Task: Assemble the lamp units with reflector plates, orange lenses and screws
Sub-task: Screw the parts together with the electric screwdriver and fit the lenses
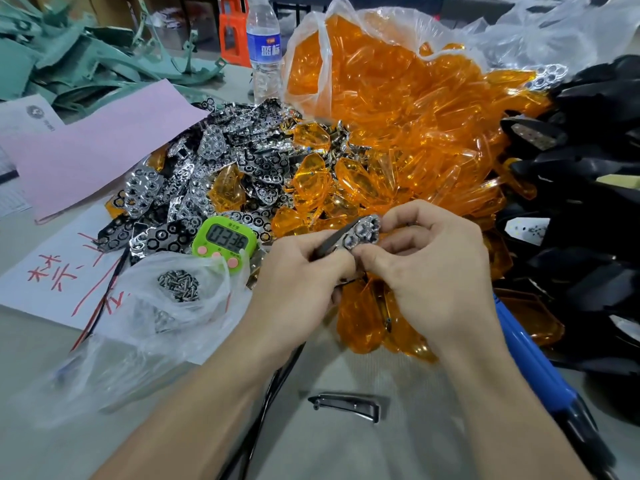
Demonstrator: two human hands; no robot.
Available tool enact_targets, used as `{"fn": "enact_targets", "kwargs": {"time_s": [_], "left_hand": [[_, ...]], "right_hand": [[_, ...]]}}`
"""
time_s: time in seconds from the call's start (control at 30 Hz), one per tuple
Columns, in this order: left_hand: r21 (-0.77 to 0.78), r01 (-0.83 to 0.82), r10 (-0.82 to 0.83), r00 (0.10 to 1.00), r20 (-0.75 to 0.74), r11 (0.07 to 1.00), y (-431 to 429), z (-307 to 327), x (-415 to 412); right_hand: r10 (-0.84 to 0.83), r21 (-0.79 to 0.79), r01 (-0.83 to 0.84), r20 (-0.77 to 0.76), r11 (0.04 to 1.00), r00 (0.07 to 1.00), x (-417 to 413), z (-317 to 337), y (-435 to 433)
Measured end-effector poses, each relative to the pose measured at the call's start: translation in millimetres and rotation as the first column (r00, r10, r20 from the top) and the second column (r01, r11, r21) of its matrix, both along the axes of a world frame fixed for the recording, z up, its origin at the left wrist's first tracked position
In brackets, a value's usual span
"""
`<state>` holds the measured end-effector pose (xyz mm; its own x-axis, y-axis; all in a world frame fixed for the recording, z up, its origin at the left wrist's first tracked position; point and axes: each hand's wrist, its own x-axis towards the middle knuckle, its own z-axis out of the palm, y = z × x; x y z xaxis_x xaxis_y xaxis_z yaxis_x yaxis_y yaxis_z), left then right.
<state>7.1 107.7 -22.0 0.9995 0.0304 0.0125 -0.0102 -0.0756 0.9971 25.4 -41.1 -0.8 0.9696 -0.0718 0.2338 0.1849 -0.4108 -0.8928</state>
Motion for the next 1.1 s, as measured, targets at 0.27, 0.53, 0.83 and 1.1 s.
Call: {"fn": "enact_targets", "kwargs": {"time_s": [0.27, 0.53, 0.83, 1.1], "left_hand": [[0.096, 0.128, -0.140, 0.981, 0.132, 0.987, -1.9, -4.1, 6.0], [0.003, 0.246, -0.245, 0.962, 0.125, 0.969, -3.4, 0.9, 2.8], [-0.050, 0.254, -0.248, 0.963, 0.111, 0.966, -4.0, 4.2, 1.2], [0.017, 0.152, -0.152, 0.968, 0.201, 0.988, -5.8, -1.2, -2.0]], "right_hand": [[0.058, 0.020, -0.059, 0.053, 0.998, 0.997, -3.1, 0.6, -7.4], [0.311, 0.439, -0.241, -0.093, 0.865, 0.946, 2.0, 1.7, -17.9], [0.338, 0.629, -0.178, -0.144, 0.756, 0.930, 0.9, 5.1, -13.0], [0.347, 0.707, -0.149, -0.144, 0.691, 0.927, -3.5, 3.9, 1.0]]}}
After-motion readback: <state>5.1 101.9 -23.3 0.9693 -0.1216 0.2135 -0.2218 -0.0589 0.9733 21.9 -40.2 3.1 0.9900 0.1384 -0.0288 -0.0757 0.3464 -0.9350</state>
